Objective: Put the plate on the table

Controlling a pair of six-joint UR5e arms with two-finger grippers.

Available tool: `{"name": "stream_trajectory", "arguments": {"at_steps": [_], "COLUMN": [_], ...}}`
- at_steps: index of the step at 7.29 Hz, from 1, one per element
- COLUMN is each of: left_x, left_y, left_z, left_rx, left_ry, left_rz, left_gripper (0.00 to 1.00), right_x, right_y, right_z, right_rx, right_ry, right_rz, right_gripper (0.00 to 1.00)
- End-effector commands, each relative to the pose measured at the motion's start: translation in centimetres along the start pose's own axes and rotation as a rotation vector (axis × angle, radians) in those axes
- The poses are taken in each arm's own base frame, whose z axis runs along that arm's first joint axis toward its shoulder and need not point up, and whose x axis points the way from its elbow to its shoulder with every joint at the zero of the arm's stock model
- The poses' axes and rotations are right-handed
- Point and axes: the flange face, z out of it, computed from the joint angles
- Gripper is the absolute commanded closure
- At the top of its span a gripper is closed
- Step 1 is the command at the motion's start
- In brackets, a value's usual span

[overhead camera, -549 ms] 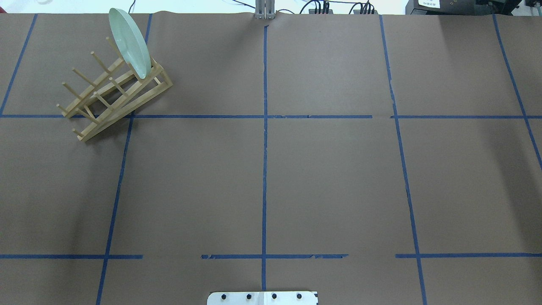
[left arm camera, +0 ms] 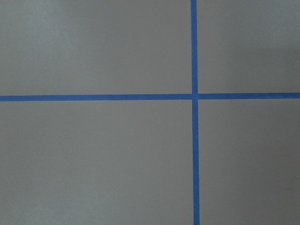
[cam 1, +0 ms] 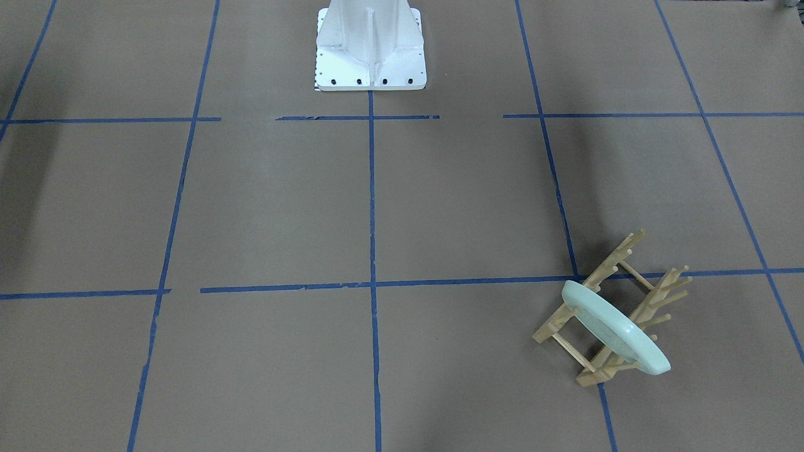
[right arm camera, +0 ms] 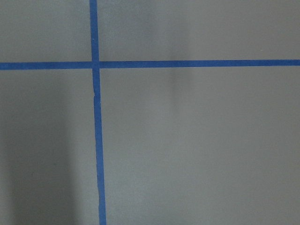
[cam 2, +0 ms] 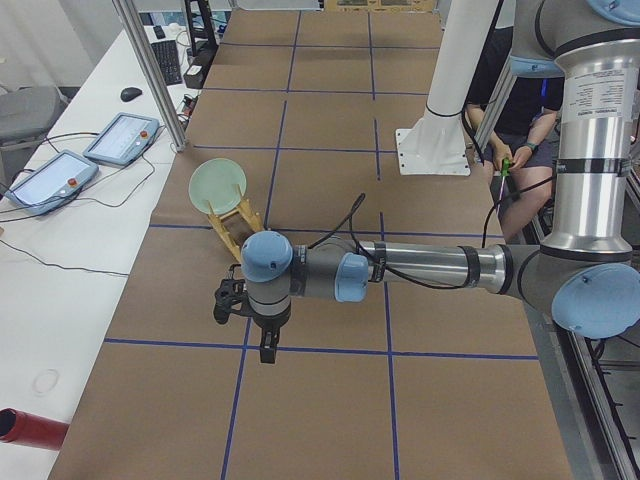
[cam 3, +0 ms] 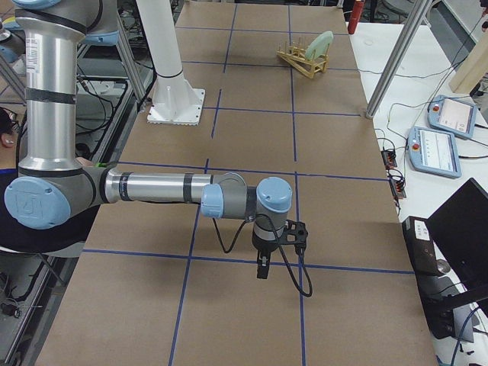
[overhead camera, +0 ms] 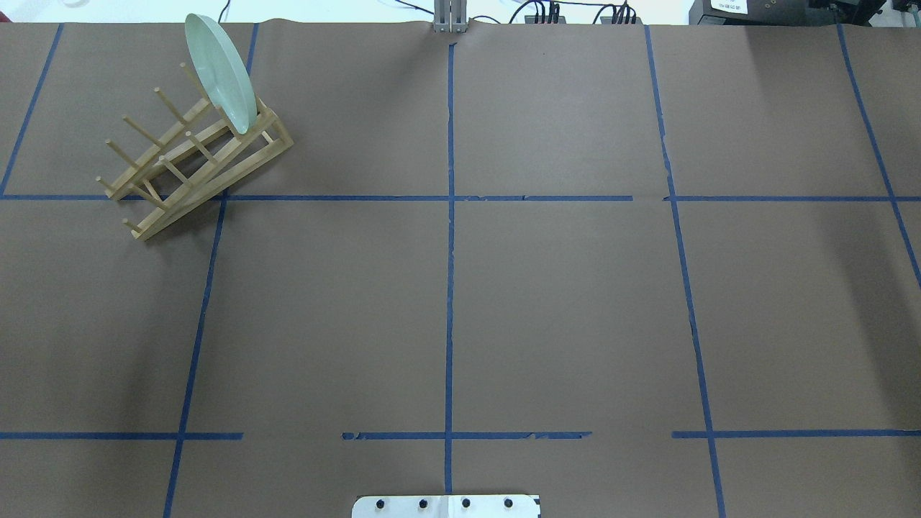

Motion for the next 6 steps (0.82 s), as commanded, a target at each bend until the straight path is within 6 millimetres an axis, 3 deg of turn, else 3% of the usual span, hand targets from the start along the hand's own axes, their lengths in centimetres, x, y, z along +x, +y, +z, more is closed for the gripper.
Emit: {"name": "stream_trajectory", "arguments": {"at_steps": [1,2,3,6], "left_x": [2.8,4.3,5.7,9.6], "left_y": [-5.4,-8.9,-12.2,-14.8], "left_z": [-3.6,-6.8,-7.4,-10.6], "left_rx": [0.085,0.182,0.233,0.426], "left_ry": [-0.048,-0.184,-0.207,-0.011], "left_rz": [0.019,-0.037,-0.219,-0.488], "left_gripper": [0.00,0.00,0.00,0.00], "right_x": [0.0,0.0,0.0,0.0], "right_y": [0.0,0.0,0.0,0.0], "right_z": [0.0,0.0,0.0,0.0], "right_rx": [0.000,0.000,0.000,0.000], "right_ry": [0.000,0.000,0.000,0.000], "right_rz": [-0.001,-0.001,-0.001,0.001], "right_gripper": [0.00,0.00,0.00,0.00]}}
